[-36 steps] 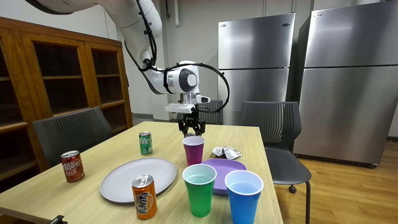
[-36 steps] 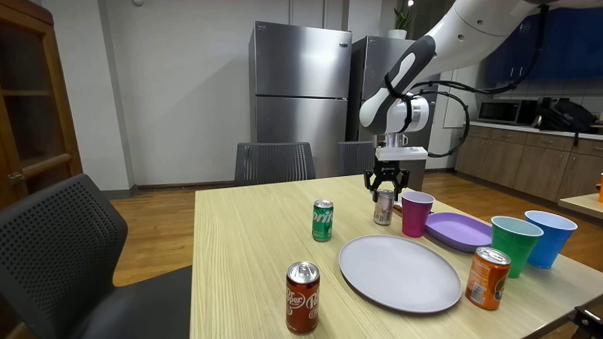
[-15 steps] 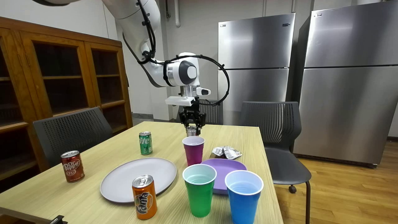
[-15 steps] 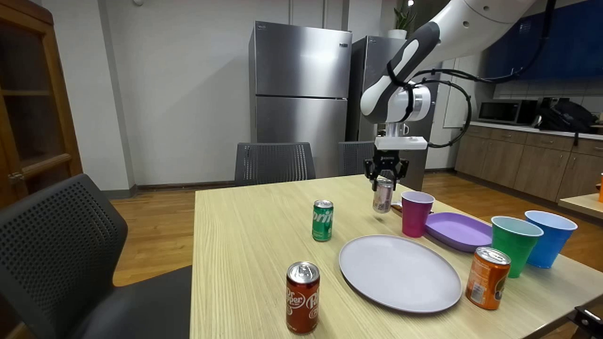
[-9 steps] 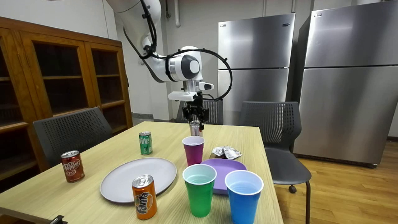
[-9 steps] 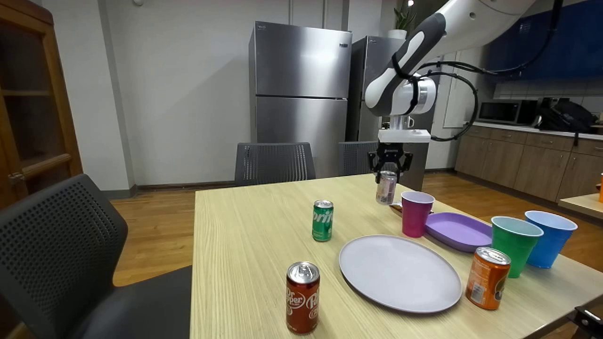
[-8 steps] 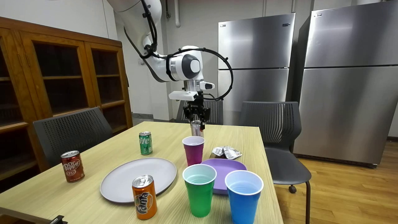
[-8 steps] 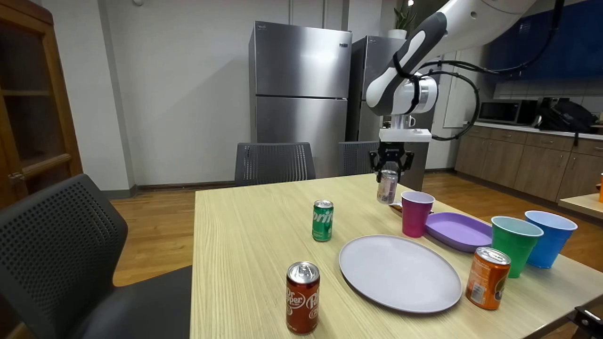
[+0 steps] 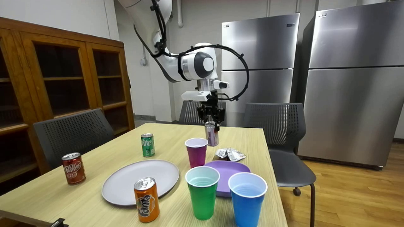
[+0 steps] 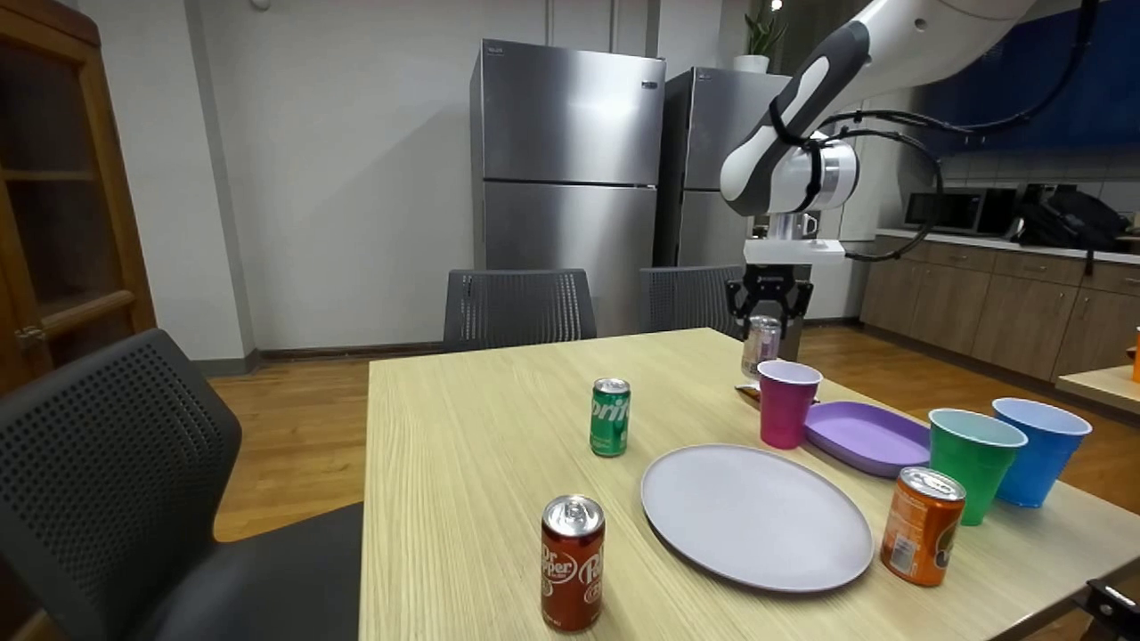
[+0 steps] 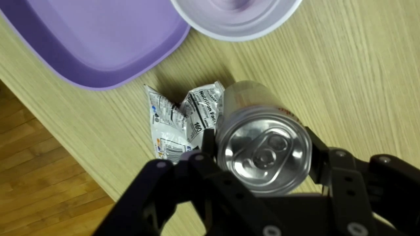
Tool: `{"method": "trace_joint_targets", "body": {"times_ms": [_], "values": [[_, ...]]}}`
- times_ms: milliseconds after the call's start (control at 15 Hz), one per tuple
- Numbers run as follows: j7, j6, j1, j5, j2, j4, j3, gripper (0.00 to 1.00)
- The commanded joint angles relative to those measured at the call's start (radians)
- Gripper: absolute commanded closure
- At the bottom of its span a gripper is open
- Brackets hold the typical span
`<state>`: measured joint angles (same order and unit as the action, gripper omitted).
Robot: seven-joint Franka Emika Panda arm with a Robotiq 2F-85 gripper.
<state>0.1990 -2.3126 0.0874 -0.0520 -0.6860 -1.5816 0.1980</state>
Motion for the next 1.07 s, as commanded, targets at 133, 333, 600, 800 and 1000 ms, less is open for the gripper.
{"method": "trace_joint_targets", "body": {"times_ms": [133, 333, 600, 800, 1000], "values": [[0.035, -0.021, 0.028, 0.012, 0.086, -0.109, 0.018, 0.62], [0.043, -0.025, 0.042, 0.01, 0.121, -0.167, 0.03, 0.62], [0.051, -0.033, 0.056, 0.012, 0.171, -0.249, 0.049, 0.62], [0.063, -0.044, 0.065, 0.012, 0.189, -0.298, 0.061, 0.62], [0.091, -0.069, 0.067, 0.016, 0.182, -0.328, 0.08, 0.62]]}}
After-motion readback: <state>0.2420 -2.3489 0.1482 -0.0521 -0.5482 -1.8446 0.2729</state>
